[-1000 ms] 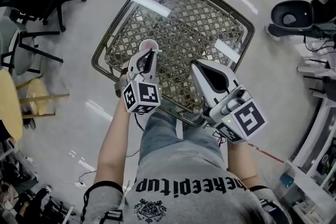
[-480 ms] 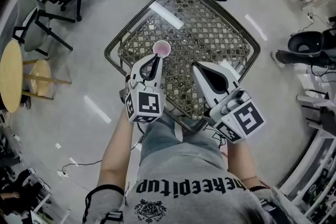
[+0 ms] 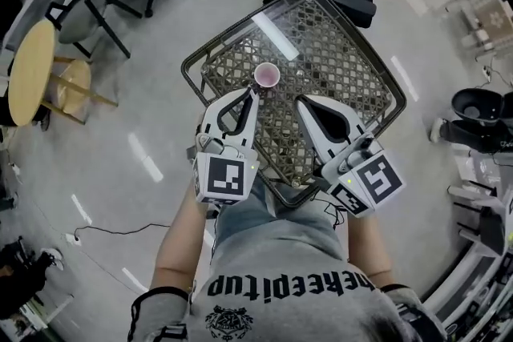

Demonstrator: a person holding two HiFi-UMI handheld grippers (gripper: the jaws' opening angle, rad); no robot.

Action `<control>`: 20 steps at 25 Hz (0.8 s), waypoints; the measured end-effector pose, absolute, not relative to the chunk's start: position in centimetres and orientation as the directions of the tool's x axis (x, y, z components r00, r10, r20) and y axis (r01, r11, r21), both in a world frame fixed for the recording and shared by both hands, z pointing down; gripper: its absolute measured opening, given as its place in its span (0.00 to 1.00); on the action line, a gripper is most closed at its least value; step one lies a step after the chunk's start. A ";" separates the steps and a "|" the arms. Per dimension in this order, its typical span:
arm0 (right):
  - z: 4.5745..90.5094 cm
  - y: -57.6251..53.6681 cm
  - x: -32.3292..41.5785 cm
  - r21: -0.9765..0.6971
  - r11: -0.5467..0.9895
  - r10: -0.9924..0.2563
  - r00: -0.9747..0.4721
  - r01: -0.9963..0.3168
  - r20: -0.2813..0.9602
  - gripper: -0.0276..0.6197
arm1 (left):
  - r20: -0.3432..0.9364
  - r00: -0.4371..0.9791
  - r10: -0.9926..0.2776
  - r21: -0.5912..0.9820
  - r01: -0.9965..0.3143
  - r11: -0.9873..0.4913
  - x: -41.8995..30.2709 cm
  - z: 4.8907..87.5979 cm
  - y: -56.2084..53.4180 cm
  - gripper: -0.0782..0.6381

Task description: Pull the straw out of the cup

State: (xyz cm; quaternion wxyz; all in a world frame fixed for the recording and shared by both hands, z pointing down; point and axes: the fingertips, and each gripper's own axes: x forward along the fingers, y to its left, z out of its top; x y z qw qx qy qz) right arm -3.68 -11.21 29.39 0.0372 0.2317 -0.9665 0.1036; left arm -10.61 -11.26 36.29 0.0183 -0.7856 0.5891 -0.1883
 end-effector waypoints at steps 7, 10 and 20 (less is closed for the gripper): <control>28.6 -9.7 -5.5 -0.166 0.916 -0.350 -0.930 -0.365 0.113 0.06 | 0.233 0.165 -0.958 -0.169 -0.964 -0.207 -11.4 33.7 -8.5 0.20; 28.4 -9.1 -6.2 -0.160 0.931 -0.314 -0.943 -0.329 0.110 0.06 | 0.218 0.136 -0.966 -0.154 -0.973 -0.172 -11.8 33.0 -7.4 0.20; 28.2 -6.7 -6.4 -0.139 0.963 -0.218 -0.971 -0.231 0.100 0.06 | 0.177 0.060 -0.982 -0.117 -0.990 -0.081 -11.2 31.3 -4.2 0.20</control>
